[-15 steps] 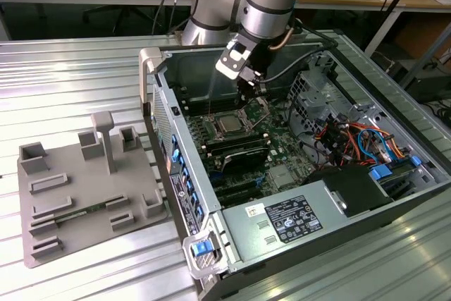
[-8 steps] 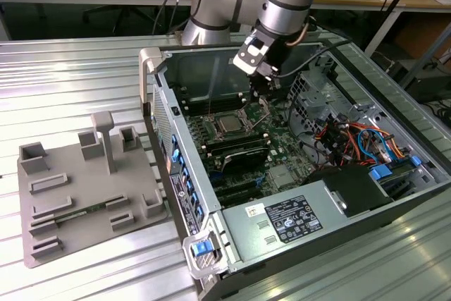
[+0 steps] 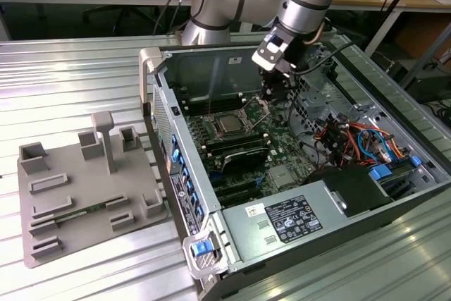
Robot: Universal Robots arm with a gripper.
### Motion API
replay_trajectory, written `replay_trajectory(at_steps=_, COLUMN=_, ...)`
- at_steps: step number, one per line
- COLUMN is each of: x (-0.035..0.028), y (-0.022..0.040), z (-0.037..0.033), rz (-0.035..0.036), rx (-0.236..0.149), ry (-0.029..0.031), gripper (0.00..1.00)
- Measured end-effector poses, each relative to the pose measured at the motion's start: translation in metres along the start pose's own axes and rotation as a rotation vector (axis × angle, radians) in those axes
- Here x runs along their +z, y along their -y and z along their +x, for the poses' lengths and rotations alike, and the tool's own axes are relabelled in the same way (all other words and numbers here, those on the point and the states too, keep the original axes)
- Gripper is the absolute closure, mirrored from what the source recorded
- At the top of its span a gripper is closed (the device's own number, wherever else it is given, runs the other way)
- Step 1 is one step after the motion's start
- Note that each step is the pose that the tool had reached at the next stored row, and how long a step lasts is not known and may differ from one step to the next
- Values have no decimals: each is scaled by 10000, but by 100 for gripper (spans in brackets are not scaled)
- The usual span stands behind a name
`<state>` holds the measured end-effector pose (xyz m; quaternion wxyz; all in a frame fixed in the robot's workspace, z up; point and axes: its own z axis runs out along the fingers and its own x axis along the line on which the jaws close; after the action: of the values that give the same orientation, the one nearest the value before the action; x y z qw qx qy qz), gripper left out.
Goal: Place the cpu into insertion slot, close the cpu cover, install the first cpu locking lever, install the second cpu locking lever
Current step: 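Close the cpu cover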
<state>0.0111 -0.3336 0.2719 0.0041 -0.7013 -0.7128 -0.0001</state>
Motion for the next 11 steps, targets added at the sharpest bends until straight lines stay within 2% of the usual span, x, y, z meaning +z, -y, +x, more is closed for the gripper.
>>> replay_trajectory(at_steps=2, x=0, y=-67, z=-1, rz=91, rx=-1, ry=-3, gripper=89)
replay_trajectory(at_steps=3, x=1, y=-110, z=-1, rz=156, rx=1, ry=-6, gripper=89)
replay_trajectory(at_steps=4, x=0, y=-170, z=-2, rz=252, rx=1, ry=-7, gripper=89)
replay_trajectory(at_steps=7, x=14, y=-265, z=-4, rz=425, rx=2, ry=-10, gripper=89)
replay_trajectory(at_steps=11, x=93, y=-320, z=-5, rz=557, rx=2, ry=-13, gripper=89)
